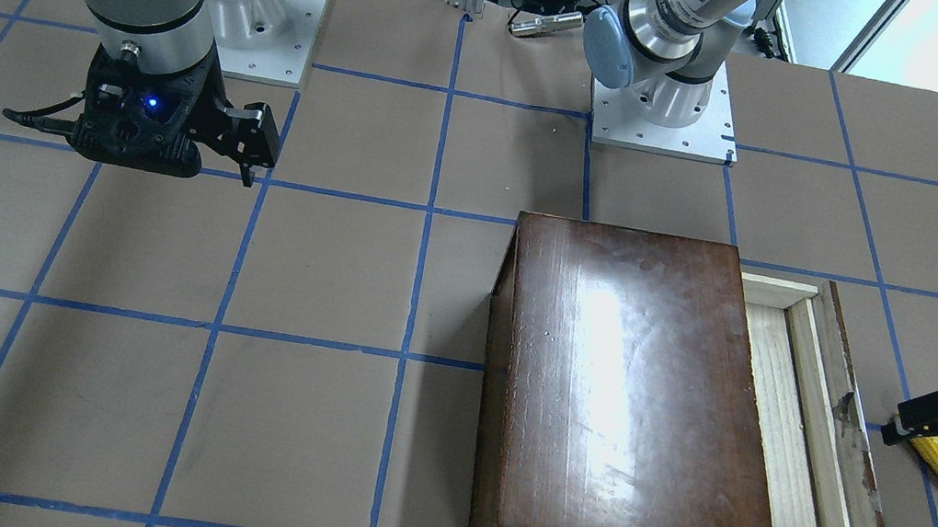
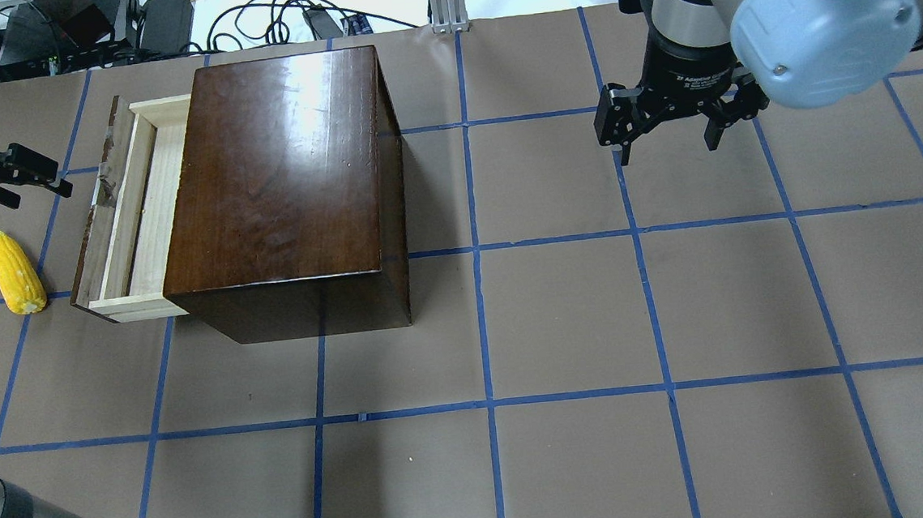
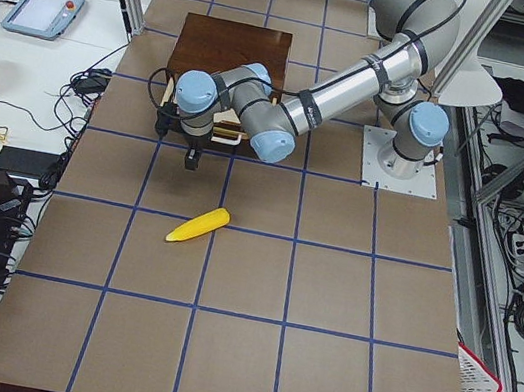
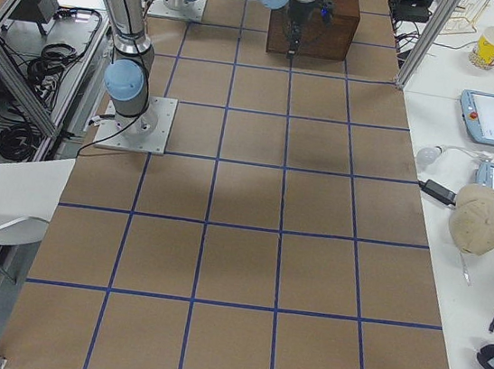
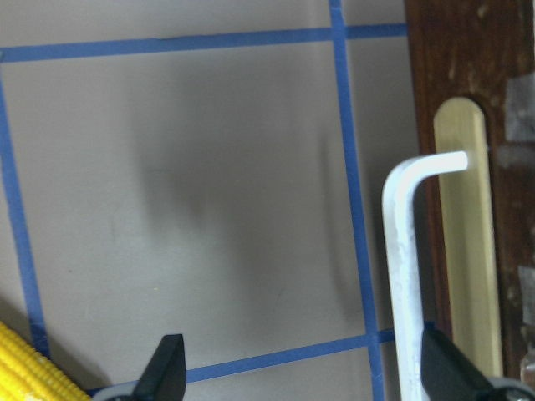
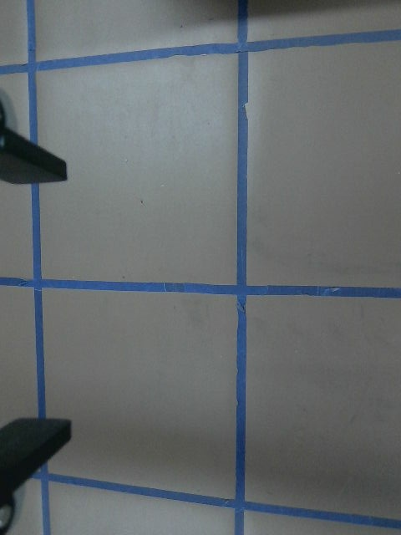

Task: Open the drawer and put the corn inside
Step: 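Lower the left gripper onto the yellow corn cob and grasp it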

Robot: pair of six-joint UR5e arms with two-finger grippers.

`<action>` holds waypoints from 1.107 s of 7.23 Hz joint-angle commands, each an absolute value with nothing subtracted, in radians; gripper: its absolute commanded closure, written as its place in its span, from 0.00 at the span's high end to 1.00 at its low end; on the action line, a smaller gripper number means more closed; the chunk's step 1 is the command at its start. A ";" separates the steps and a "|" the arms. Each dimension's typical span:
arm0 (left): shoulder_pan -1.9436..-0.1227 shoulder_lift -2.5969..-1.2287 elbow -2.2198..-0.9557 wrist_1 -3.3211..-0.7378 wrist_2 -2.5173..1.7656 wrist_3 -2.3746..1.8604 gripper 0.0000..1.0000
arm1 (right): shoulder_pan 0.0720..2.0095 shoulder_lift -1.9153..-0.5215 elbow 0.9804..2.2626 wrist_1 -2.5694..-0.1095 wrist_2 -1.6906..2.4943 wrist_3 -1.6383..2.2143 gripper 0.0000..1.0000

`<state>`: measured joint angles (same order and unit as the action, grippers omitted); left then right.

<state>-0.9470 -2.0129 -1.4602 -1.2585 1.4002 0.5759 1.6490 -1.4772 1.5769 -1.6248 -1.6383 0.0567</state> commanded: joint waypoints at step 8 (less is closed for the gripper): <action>-0.861 -2.169 -1.476 -1.003 1.618 0.120 1.00 | 1.649 -1.477 1.577 -1.624 -1.638 0.057 1.00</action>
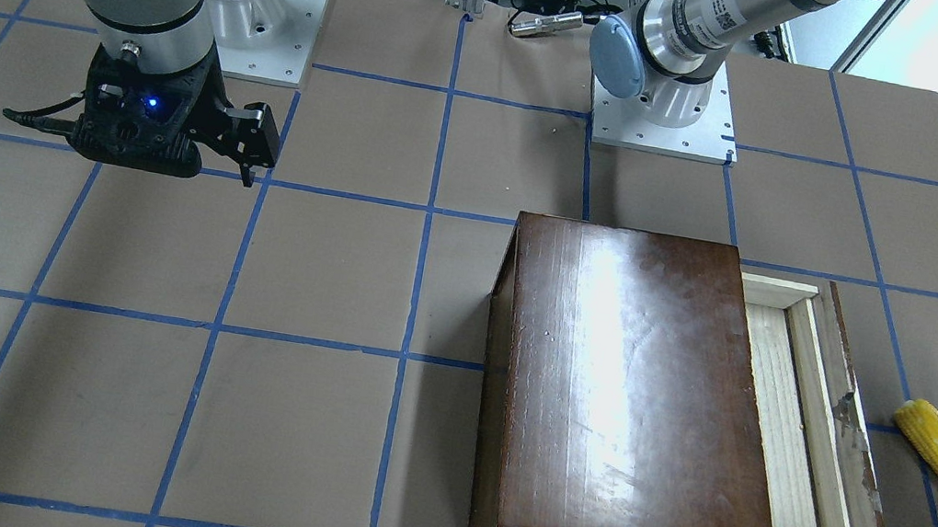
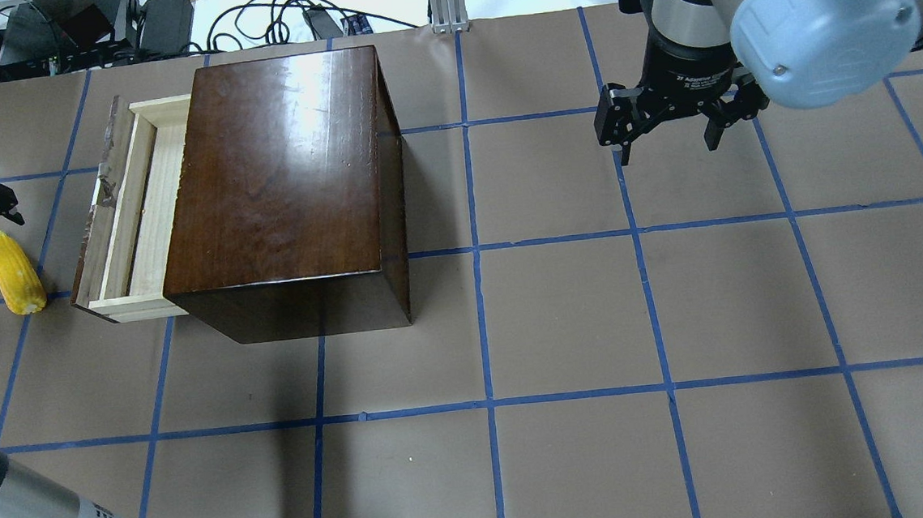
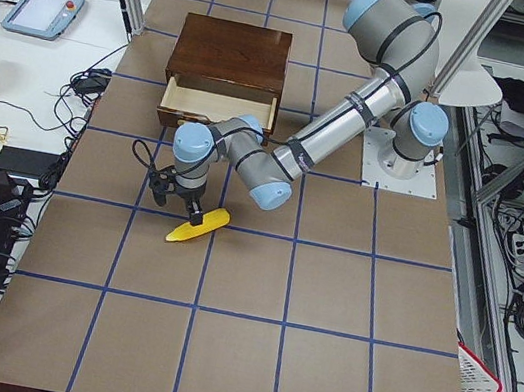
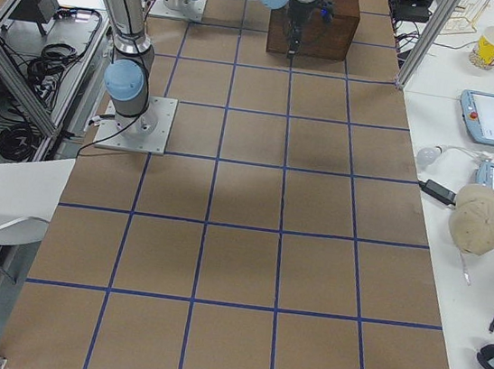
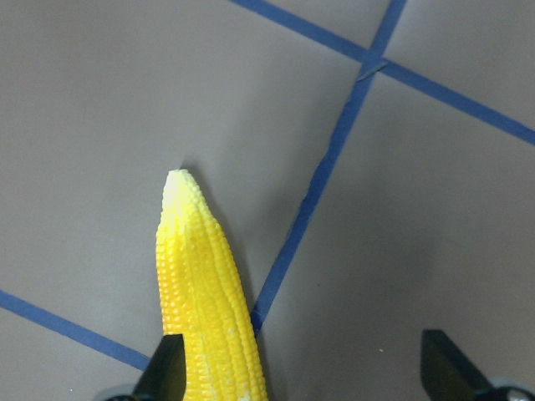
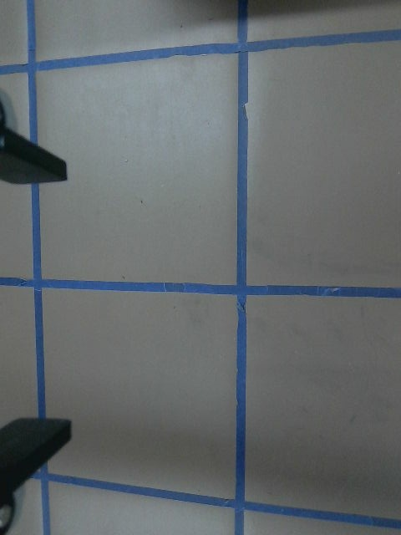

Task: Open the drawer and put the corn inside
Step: 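Lower the left gripper onto the yellow corn cob and grasp it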

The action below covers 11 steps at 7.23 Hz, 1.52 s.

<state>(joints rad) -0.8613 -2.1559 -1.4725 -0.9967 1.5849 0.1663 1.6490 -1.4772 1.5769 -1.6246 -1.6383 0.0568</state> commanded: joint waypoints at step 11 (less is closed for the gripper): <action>-0.861 -2.218 -1.463 -1.080 1.640 0.058 0.17 | 1.649 -1.477 1.577 -1.625 -1.638 0.057 1.00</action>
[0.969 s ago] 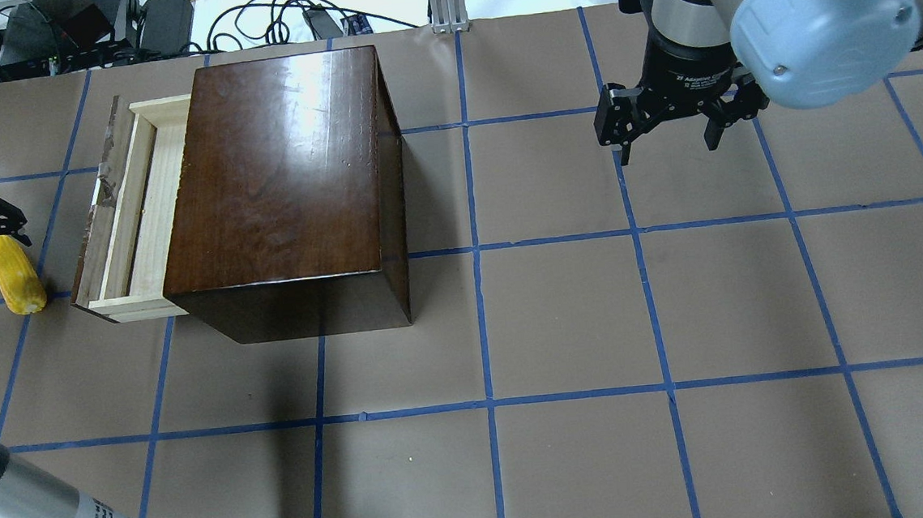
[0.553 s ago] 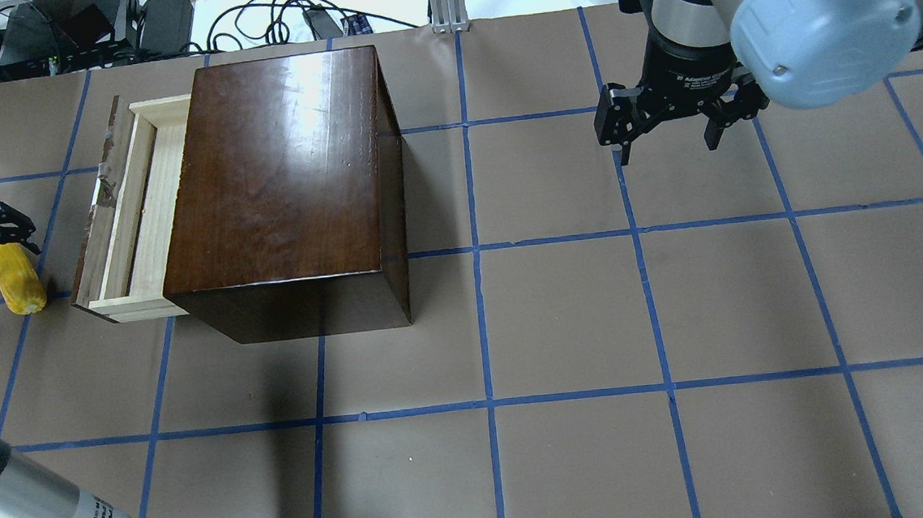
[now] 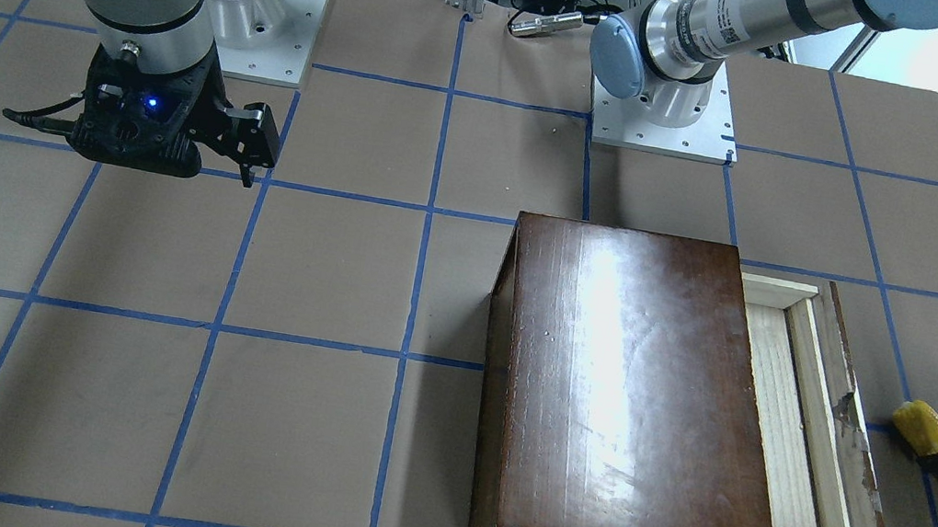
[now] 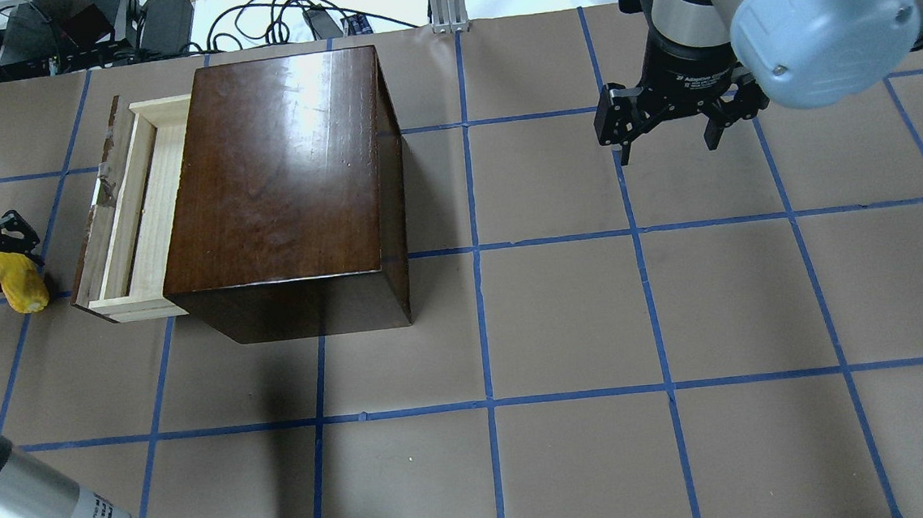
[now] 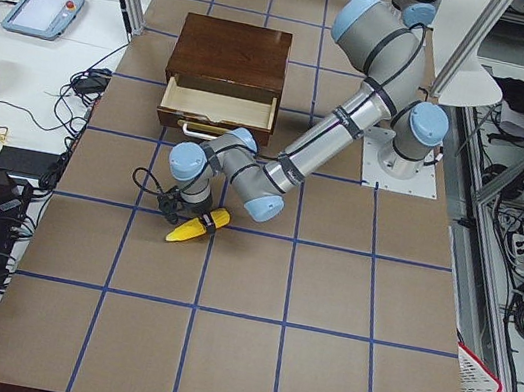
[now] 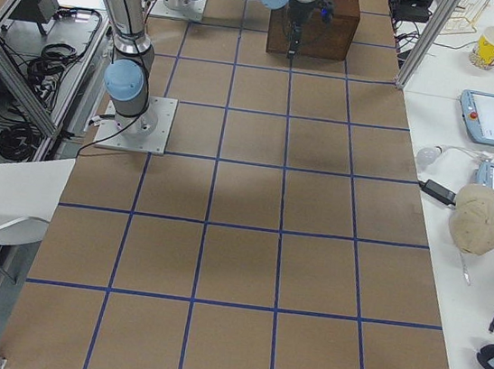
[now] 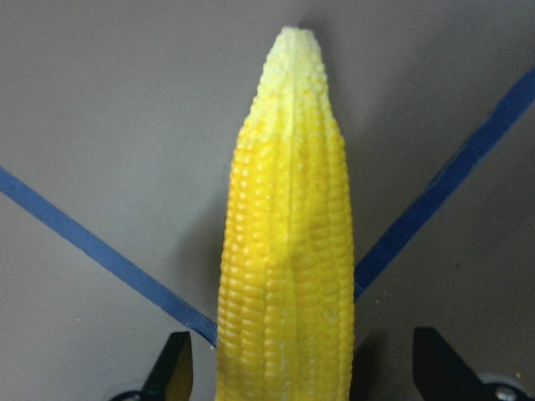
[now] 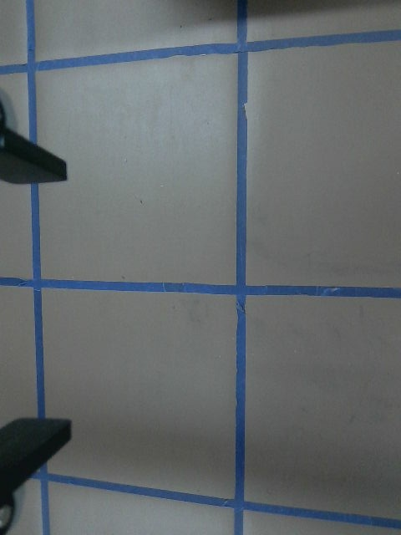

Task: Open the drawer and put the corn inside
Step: 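Lower the left gripper onto the yellow corn cob and grasp it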

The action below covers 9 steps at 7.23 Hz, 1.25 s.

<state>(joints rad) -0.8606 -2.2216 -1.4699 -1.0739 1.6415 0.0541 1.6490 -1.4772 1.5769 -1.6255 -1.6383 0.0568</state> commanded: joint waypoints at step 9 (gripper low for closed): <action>-1.023 -2.027 -1.229 -1.430 1.629 0.141 0.05 | 1.649 -1.477 1.577 -1.626 -1.638 0.057 1.00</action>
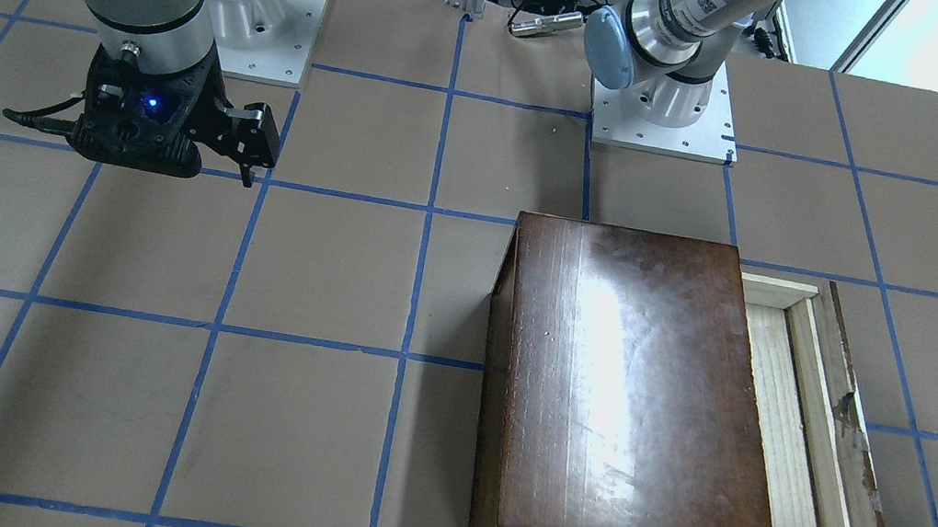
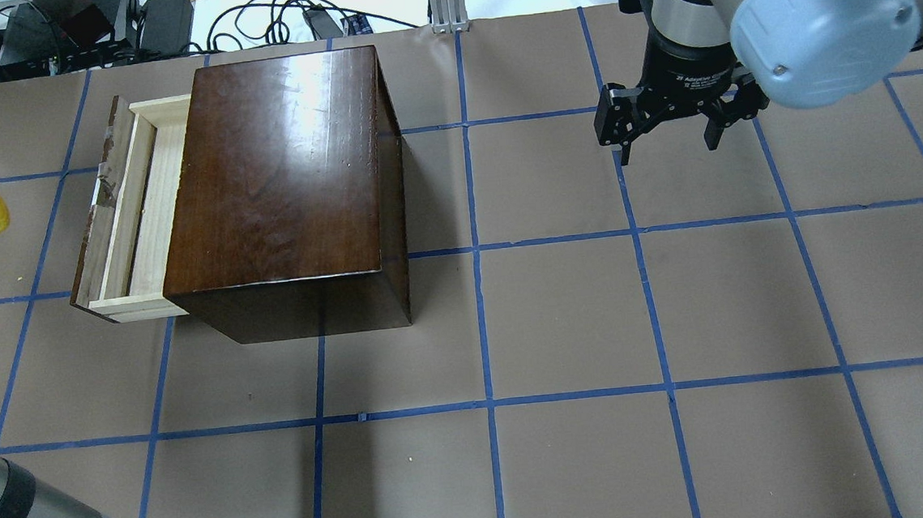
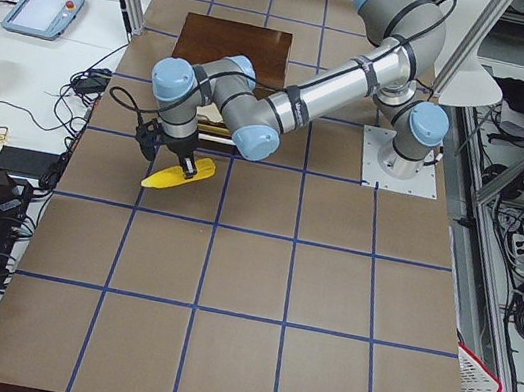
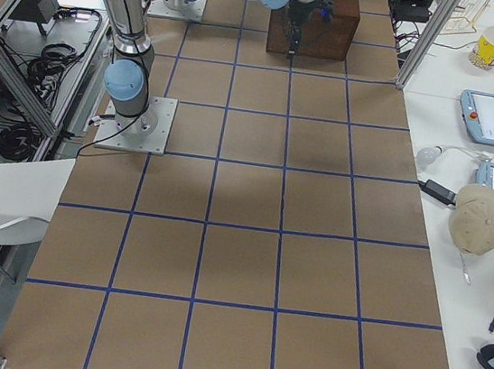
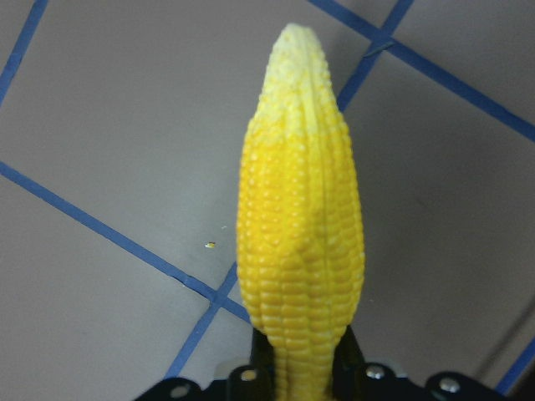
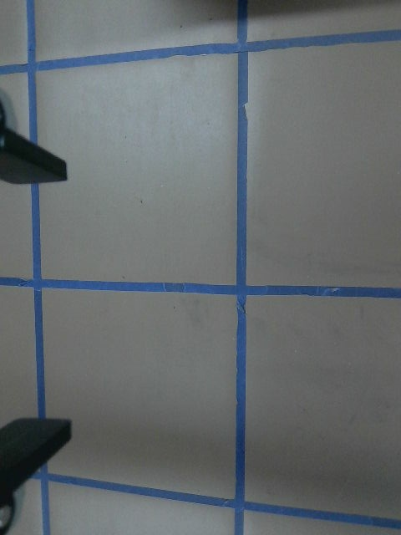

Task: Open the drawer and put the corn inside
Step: 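Lift the corn with the left gripper and lower it into the open drawer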

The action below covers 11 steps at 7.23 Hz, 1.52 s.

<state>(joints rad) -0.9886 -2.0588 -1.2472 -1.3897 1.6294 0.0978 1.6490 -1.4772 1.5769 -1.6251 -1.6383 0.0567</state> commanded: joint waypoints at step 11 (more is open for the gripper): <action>-1.296 -1.957 -1.426 -1.330 1.617 0.334 0.07 | 1.649 -1.477 1.577 -1.624 -1.638 0.057 1.00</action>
<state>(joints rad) -1.2941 -1.9563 -1.3792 -1.3709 1.6224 0.3233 1.6490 -1.4772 1.5769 -1.6245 -1.6383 0.0567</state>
